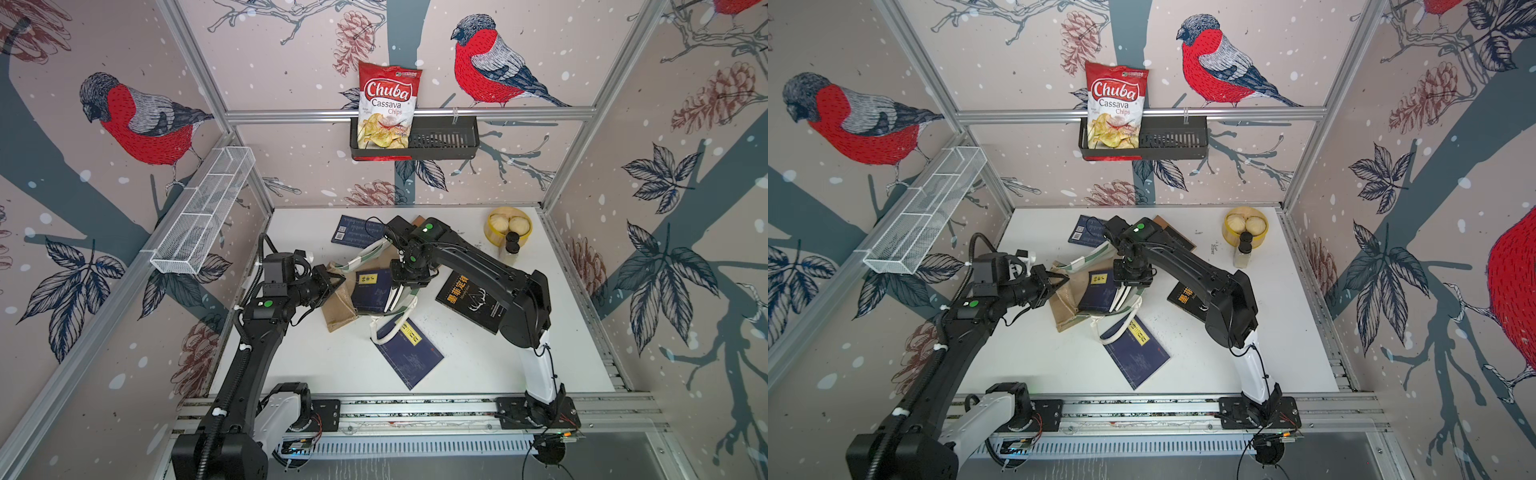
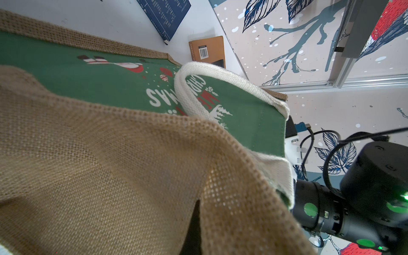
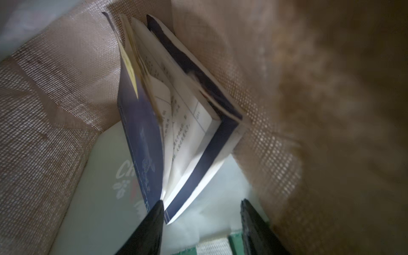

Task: Take out the books from the canvas bag
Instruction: Pick up the book from the canvas bag.

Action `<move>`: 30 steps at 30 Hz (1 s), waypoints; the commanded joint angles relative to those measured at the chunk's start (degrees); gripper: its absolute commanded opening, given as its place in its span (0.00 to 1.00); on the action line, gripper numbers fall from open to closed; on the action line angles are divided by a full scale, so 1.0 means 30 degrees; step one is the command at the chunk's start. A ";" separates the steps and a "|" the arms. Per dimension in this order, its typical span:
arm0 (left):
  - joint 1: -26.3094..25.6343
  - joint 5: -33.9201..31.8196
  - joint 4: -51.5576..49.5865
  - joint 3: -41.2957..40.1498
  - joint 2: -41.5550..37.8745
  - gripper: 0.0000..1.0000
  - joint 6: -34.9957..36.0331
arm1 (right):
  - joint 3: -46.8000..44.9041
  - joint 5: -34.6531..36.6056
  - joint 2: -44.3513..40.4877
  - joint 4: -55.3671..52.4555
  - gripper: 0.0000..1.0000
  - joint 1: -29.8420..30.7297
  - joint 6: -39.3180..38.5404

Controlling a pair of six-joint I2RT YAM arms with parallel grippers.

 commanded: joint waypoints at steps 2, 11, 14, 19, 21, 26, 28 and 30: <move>0.0019 0.0260 -0.0142 0.0095 -0.0073 0.00 0.0235 | -0.0731 -0.0203 0.0011 0.0660 0.45 -0.0118 0.0675; 0.0011 0.0346 -0.0037 0.0181 0.0081 0.00 0.0248 | -0.1383 -0.0640 0.0208 0.1592 0.33 -0.0411 0.0647; 0.0026 0.0397 -0.0032 0.0173 0.0080 0.00 0.0250 | -0.1761 -0.1278 0.0210 0.2453 0.34 -0.0534 0.0841; 0.0022 0.0404 -0.0061 0.0201 0.0051 0.00 0.0261 | -0.2868 -0.2081 -0.0145 0.3788 0.27 -0.0733 0.1223; 0.0017 0.0404 -0.0083 0.0201 0.0051 0.00 0.0254 | -0.3528 -0.2384 -0.0529 0.4579 0.23 -0.0827 0.1422; 0.0013 0.0448 0.0053 0.0186 0.0081 0.00 0.0205 | -0.5165 -0.3249 -0.1685 0.7018 0.16 -0.0982 0.1844; 0.0026 0.0466 0.0084 0.0208 0.0081 0.00 0.0203 | -0.5683 -0.3344 -0.2054 0.7644 0.10 -0.1014 0.2043; 0.0023 0.0492 0.0086 0.0230 0.0088 0.00 0.0203 | -0.6098 -0.3493 -0.2278 0.8003 0.08 -0.1060 0.2104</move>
